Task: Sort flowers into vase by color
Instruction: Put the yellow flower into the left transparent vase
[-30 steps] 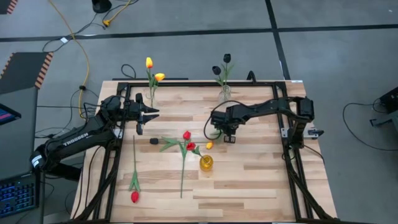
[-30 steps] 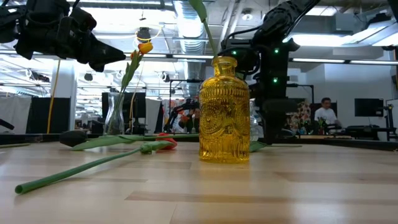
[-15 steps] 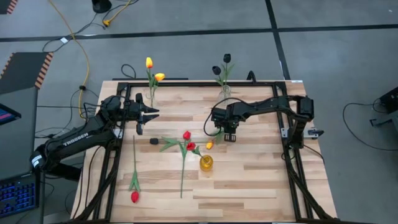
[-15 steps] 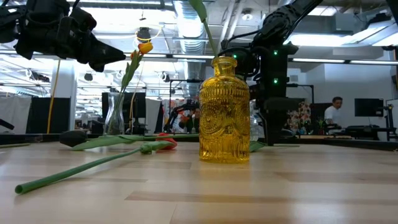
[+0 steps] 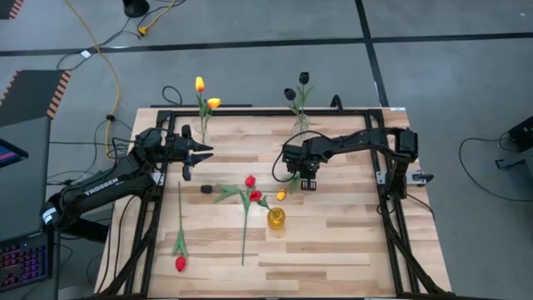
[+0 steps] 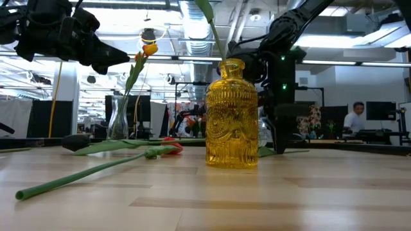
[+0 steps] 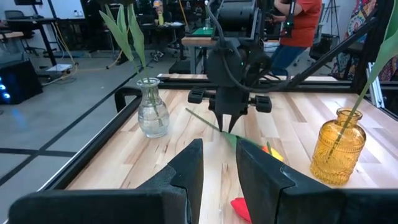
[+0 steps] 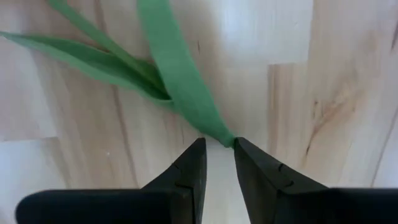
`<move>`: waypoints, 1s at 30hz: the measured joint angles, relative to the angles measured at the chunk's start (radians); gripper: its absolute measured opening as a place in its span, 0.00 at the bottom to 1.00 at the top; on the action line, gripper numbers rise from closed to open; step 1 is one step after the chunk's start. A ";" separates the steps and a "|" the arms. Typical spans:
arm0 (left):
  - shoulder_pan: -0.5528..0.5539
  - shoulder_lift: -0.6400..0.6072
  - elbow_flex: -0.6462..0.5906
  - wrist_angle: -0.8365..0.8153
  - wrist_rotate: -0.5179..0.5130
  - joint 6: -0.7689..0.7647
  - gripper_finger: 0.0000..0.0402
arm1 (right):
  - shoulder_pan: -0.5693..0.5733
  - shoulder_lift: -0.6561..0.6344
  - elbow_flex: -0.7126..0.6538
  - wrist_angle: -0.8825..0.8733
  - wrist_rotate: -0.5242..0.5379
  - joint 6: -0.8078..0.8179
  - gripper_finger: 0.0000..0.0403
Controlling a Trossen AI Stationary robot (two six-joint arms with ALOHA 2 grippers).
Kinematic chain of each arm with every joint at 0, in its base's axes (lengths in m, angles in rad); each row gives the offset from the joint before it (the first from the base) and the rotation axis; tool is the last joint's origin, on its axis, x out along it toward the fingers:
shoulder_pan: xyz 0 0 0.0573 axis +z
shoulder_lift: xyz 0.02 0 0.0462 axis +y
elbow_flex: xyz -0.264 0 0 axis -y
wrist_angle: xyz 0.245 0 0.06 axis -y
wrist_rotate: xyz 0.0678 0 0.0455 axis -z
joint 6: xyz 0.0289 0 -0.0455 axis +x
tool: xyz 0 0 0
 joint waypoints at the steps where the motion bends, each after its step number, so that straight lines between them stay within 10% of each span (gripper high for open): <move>1: 0.000 0.000 0.000 -0.001 0.000 0.000 0.21 | 0.000 0.004 0.002 0.001 0.002 0.000 0.28; 15: -0.002 0.001 0.000 -0.025 -0.024 0.000 0.21 | 0.008 0.012 0.005 -0.015 0.006 0.019 0.04; 30: -0.002 0.001 0.000 -0.024 -0.024 0.000 0.21 | 0.021 0.019 0.085 -0.188 -0.003 0.041 0.04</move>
